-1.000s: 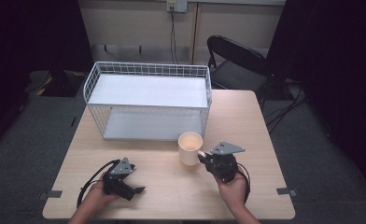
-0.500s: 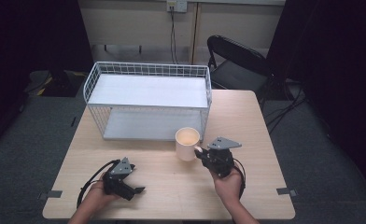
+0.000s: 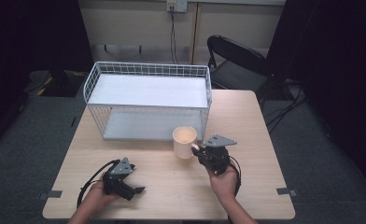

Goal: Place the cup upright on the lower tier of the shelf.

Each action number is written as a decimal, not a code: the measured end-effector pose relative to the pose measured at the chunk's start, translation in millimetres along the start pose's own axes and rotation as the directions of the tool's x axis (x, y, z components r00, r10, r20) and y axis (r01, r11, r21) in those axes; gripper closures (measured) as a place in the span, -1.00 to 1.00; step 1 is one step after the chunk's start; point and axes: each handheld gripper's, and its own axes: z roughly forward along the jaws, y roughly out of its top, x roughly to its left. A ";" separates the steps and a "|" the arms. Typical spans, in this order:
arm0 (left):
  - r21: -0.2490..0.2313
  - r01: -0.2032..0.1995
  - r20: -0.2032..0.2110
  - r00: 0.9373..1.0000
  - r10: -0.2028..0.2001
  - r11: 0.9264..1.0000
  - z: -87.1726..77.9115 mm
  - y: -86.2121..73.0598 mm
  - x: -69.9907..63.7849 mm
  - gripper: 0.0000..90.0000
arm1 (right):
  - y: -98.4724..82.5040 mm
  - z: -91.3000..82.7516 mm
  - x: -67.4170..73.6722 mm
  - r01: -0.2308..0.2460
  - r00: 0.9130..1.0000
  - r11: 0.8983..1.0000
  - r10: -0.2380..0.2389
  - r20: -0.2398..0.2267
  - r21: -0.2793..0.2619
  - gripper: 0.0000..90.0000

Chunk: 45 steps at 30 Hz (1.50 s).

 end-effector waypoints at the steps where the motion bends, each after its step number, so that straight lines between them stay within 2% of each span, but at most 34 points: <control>1: 0.001 0.000 -0.001 1.000 0.000 1.000 -0.1 0.0 0.0 -0.90 | 0.9 1.0 0.1 -0.003 1.000 1.000 0.003 0.000 -0.003 0.79; 13: 0.001 0.000 0.000 1.000 0.000 1.000 0.0 0.0 0.0 -0.90 | 12.2 6.2 4.0 -0.013 1.000 0.999 0.013 0.007 -0.035 0.79; 25: 0.001 0.000 -0.001 1.000 0.000 1.000 -0.1 0.0 0.0 -0.90 | 17.8 17.5 6.4 -0.025 0.999 0.999 0.026 0.019 -0.042 0.79; 45: 0.001 0.000 0.000 1.000 0.000 1.000 -0.1 0.0 0.0 -0.90 | 23.7 36.6 9.1 -0.011 0.998 0.998 0.014 0.055 -0.056 0.79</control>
